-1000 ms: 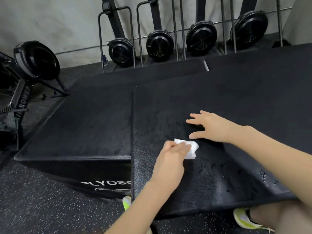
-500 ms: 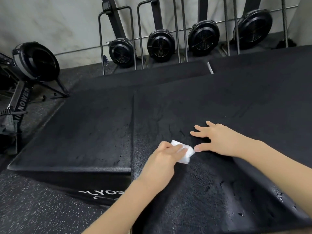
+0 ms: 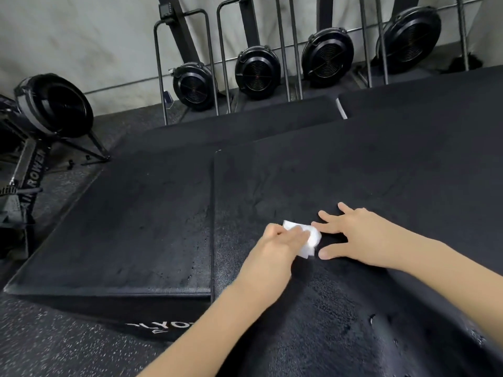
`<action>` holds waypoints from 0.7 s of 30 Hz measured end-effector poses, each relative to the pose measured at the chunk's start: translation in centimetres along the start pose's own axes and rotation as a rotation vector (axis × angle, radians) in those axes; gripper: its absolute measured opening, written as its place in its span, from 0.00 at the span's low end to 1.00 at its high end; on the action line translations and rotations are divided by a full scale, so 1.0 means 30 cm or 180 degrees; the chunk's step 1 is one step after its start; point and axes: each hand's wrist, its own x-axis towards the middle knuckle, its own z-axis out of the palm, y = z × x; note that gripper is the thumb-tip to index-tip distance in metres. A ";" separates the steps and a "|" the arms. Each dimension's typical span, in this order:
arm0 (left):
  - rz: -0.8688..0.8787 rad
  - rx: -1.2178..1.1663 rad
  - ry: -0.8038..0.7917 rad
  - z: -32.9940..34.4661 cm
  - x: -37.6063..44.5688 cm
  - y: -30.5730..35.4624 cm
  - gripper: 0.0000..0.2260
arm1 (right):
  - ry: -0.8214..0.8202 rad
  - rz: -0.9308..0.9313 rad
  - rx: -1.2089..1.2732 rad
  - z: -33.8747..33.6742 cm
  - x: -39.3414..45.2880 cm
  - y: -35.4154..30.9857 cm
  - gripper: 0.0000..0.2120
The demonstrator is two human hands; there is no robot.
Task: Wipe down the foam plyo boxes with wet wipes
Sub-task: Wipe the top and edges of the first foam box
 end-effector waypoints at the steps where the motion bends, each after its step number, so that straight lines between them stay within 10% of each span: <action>1: -0.0105 0.0074 0.0011 0.001 0.014 -0.042 0.25 | -0.0017 0.0003 -0.0003 -0.002 0.000 0.000 0.34; 3: -0.0486 0.0500 0.0061 -0.038 0.049 -0.132 0.05 | -0.0041 0.0011 0.0030 -0.007 -0.002 -0.002 0.35; 8: -0.1095 0.0183 0.0332 -0.081 0.148 -0.157 0.06 | -0.0097 0.0042 0.0098 -0.022 0.009 -0.006 0.35; 14: -0.0586 -0.0345 -0.0148 -0.002 0.156 -0.037 0.26 | -0.0133 -0.0066 -0.0093 -0.022 0.010 -0.005 0.35; 19: -0.1136 -0.0102 0.0277 -0.079 0.217 -0.215 0.05 | -0.0226 -0.0006 -0.0098 -0.018 0.013 -0.001 0.36; 21: -0.1623 -0.0204 0.0534 -0.090 0.253 -0.276 0.13 | -0.0221 -0.0013 -0.0078 -0.020 0.014 -0.003 0.36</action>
